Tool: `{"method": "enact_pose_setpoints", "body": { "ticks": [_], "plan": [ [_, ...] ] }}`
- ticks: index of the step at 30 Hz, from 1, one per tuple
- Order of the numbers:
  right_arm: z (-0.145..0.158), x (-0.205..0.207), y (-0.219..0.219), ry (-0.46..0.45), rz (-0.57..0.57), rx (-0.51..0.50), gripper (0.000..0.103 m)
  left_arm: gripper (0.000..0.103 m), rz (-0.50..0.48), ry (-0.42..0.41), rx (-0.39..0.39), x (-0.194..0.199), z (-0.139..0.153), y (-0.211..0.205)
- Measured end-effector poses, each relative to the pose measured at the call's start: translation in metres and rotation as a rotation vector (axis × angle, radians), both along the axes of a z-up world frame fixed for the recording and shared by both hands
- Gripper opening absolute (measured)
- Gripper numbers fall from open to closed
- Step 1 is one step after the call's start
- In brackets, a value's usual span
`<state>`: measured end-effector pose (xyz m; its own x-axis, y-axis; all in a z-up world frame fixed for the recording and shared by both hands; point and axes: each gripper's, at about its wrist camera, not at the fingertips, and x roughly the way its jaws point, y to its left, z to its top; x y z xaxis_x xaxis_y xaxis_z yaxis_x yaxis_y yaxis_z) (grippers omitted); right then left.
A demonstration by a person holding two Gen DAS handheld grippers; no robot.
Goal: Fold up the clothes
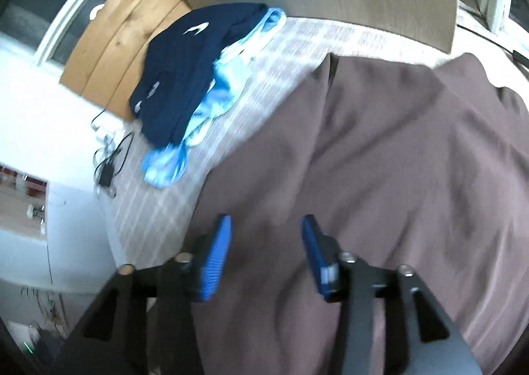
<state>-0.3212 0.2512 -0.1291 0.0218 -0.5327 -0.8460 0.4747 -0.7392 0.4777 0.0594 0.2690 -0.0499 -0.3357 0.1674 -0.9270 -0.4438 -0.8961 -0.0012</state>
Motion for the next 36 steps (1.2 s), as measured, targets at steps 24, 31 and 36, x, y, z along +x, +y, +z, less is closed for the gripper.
{"method": "enact_pose_setpoints", "body": {
  "ticks": [24,31,36],
  "plan": [
    [0.019,0.087,-0.008,0.161,0.210,0.157,0.022,0.042,0.387,-0.155,0.288,0.063,-0.074,-0.067],
    [0.018,0.153,-0.080,0.114,0.415,0.142,0.034,0.042,0.454,-0.189,0.418,0.036,-0.104,-0.060],
    [-0.003,0.174,-0.113,0.171,0.488,0.247,0.036,0.042,0.472,-0.185,0.426,0.032,-0.106,-0.056]
  ]
}}
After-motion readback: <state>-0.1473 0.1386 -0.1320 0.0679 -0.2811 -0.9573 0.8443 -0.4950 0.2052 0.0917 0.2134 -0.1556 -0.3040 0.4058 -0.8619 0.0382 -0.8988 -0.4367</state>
